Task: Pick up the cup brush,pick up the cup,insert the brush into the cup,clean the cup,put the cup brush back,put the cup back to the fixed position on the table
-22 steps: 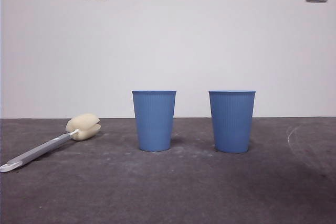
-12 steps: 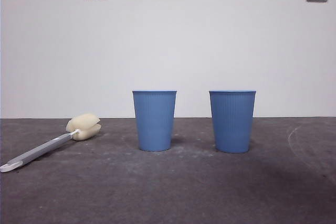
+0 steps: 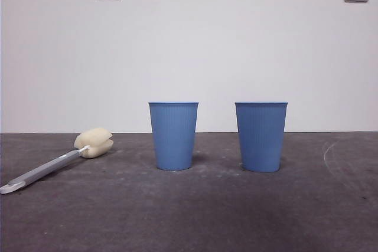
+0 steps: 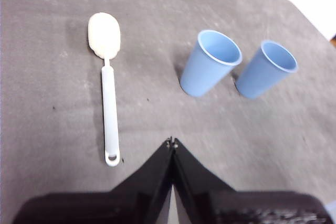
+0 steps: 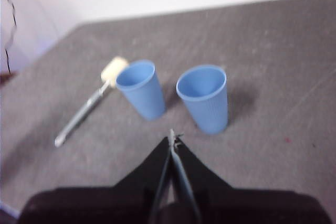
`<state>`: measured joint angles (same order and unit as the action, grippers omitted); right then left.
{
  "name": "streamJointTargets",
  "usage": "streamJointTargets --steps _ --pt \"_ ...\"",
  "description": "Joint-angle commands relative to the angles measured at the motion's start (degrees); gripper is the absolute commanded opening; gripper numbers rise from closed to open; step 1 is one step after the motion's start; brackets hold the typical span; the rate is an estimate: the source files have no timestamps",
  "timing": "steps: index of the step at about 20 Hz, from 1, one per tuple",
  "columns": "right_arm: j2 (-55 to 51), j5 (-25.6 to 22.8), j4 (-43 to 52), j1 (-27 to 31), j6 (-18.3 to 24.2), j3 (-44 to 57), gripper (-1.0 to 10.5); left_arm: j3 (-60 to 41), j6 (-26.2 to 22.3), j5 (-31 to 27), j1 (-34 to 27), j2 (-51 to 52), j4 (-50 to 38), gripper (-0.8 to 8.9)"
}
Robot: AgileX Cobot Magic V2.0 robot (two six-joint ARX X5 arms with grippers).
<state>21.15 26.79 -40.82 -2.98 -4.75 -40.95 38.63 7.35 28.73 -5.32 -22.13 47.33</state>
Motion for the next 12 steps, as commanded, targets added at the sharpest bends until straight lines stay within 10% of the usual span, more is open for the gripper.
streamJointTargets --steps 1,12 --pt "3.5 0.6 -7.0 0.0 7.2 -5.5 -0.1 3.4 -3.5 0.2 0.3 -0.8 3.7 -0.08" --pt "13.3 1.6 -18.9 0.0 14.2 -14.8 0.9 10.3 -5.9 0.5 2.4 -5.0 12.0 0.13"
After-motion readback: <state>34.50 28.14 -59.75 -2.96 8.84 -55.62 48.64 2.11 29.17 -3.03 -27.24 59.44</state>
